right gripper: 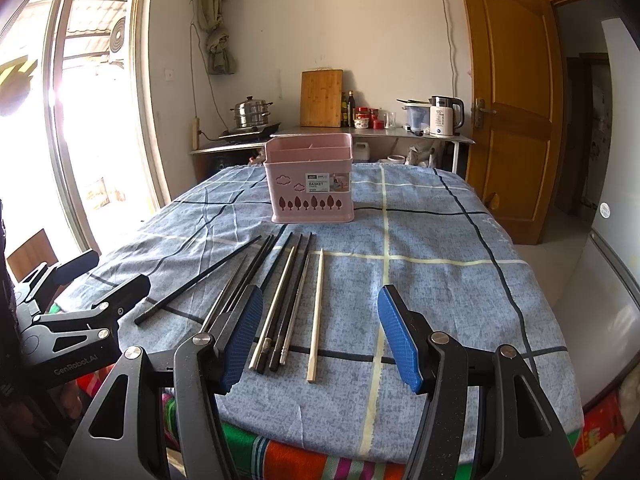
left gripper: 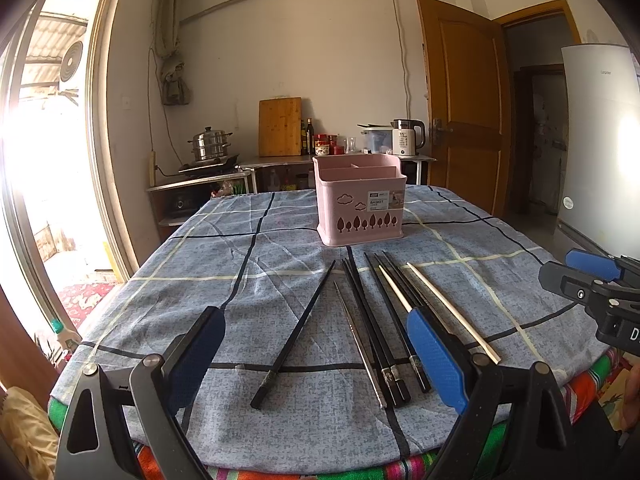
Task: Organize utensils
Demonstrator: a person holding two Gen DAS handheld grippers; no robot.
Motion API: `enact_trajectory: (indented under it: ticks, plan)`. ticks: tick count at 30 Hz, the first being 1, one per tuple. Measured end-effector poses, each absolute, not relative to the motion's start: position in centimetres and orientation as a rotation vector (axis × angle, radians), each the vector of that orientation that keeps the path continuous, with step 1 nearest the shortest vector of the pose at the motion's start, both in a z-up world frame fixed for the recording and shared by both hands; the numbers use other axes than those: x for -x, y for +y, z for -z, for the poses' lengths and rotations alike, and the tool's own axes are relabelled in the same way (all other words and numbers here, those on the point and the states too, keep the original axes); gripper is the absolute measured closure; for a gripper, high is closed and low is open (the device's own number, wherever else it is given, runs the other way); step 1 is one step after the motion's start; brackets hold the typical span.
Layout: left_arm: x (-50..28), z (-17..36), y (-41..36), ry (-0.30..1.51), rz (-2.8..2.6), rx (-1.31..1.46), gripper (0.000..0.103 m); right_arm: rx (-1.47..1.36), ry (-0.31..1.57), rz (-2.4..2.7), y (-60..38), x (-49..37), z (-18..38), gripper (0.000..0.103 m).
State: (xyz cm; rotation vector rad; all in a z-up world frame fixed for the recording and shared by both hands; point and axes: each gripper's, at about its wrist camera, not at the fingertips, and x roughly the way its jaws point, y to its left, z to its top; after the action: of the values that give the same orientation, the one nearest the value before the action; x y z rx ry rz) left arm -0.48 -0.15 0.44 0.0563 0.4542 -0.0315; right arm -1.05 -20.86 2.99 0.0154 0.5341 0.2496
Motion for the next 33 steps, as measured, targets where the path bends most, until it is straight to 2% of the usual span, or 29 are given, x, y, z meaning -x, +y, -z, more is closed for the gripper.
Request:
enact_trajectory:
  ticks: [33]
  plan:
    - [0.31,-0.73,-0.23,0.455,0.040,-0.054,0.010,-0.015,0.536,-0.250,-20.85,1.06,-2.91,0.042]
